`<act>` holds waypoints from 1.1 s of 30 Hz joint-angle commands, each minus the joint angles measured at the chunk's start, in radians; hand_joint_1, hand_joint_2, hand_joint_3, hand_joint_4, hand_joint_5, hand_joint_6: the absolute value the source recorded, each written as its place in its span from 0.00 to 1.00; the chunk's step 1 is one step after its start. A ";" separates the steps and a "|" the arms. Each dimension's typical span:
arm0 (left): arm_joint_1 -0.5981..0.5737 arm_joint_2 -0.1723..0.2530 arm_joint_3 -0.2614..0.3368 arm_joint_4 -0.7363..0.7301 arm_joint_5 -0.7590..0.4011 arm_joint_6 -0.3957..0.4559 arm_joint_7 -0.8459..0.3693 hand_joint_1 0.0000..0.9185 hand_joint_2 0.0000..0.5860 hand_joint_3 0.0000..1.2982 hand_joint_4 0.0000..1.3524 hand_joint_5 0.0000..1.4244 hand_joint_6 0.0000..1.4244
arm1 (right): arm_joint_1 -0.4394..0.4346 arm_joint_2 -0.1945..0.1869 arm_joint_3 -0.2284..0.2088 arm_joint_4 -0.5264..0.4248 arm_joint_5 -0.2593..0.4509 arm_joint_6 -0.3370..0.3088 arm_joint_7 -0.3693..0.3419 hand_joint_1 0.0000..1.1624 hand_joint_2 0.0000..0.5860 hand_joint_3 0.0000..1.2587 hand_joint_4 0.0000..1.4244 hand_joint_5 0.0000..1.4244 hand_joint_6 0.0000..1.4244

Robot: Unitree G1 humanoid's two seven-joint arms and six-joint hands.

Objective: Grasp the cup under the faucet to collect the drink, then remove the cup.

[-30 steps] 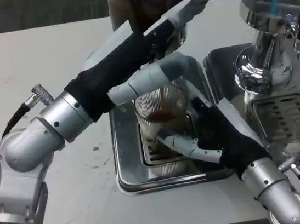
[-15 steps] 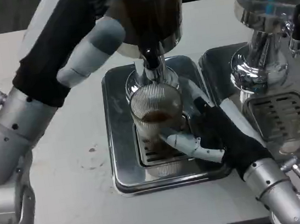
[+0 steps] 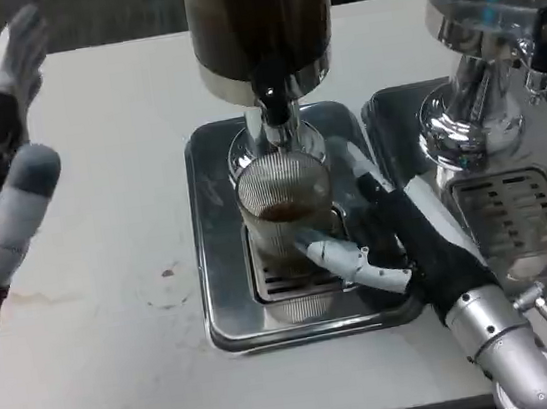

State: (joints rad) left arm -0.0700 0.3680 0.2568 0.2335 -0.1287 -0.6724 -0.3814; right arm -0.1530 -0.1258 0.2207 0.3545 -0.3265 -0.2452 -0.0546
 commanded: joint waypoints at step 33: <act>0.133 0.048 -0.083 0.330 0.188 -0.003 0.133 0.00 0.15 0.00 0.00 0.00 0.00 | -0.057 0.030 -0.023 0.062 0.034 0.010 0.032 0.50 0.33 0.00 0.00 0.00 0.00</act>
State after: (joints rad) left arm 0.0497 0.3962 0.1785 0.5511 0.0532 -0.6697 -0.2538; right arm -0.1881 -0.1049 0.2082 0.3961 -0.3114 -0.2362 -0.0199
